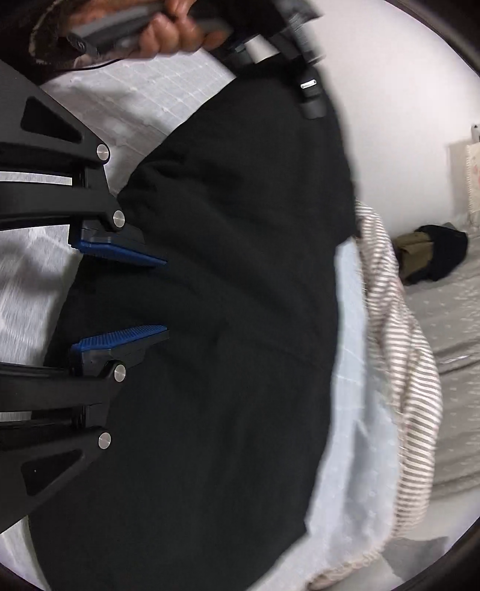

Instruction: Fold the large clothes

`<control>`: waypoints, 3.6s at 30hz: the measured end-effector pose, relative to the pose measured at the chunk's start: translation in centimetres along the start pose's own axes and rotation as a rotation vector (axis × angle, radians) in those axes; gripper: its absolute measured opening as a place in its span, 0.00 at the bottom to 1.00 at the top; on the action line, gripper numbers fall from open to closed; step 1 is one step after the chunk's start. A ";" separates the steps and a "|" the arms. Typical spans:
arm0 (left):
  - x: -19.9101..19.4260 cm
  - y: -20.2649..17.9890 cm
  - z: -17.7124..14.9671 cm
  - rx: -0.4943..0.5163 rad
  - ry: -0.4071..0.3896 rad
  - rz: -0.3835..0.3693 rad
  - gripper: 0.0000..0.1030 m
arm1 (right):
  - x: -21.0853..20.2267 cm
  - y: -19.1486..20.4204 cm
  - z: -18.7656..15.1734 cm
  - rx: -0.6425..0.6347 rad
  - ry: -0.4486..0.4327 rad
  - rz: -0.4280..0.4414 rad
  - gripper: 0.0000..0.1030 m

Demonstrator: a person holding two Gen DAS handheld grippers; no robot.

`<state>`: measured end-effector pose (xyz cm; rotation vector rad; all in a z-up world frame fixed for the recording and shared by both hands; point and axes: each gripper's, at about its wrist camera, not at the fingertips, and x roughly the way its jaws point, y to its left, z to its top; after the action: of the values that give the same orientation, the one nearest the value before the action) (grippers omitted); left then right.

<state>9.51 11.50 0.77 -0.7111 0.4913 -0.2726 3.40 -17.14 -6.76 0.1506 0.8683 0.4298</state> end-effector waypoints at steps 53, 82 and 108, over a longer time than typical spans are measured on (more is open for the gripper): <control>8.0 -4.3 -8.4 0.403 0.496 -0.194 0.75 | -5.1 -18.7 1.8 0.592 0.042 0.082 0.44; 8.8 -8.7 -12.3 0.511 0.510 -0.237 0.67 | -11.9 -29.3 3.0 0.681 -0.132 0.215 0.50; 10.8 -12.0 -12.7 0.582 0.527 -0.109 0.87 | -11.5 -29.7 3.4 0.545 -0.034 -0.176 0.52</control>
<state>11.31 -8.62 -2.97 -0.0856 0.8273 -0.6811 8.45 -48.72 -5.35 0.5765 0.9407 0.0168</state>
